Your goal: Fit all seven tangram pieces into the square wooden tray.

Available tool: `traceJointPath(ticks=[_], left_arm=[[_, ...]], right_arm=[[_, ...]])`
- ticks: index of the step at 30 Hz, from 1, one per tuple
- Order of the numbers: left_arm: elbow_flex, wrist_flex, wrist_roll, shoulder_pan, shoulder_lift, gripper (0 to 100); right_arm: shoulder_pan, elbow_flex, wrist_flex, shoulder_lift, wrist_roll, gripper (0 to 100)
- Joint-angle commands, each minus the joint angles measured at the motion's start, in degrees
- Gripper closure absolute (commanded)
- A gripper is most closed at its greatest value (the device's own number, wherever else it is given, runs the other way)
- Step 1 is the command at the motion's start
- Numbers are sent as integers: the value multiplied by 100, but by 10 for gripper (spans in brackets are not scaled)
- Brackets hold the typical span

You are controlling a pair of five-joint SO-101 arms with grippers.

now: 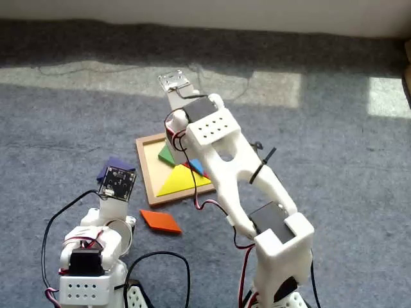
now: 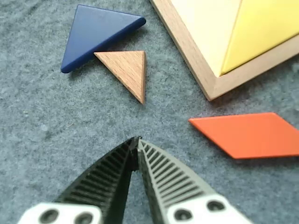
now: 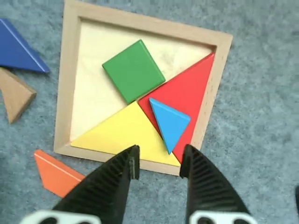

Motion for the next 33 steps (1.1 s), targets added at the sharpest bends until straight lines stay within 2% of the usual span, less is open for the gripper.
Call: traceJointPath(ticks=[1, 5, 15, 21, 28, 33], left_arm=[[110, 18, -26, -57, -48, 995], [110, 18, -26, -57, -48, 995], [110, 18, -26, -57, -48, 995], [110, 18, -26, -57, -48, 995], [110, 18, -26, -57, -48, 995], [110, 18, -26, -57, -48, 995]], right_arm=[[-31, 75, 31, -66, 114, 940], [-22, 637, -215, -66, 607, 995], [901, 1138, -523, -66, 659, 992], [848, 1191, -1024, 40, 659, 992], [620, 1130, -1033, 866, 659, 992], [365, 919, -998, 857, 668, 993]])
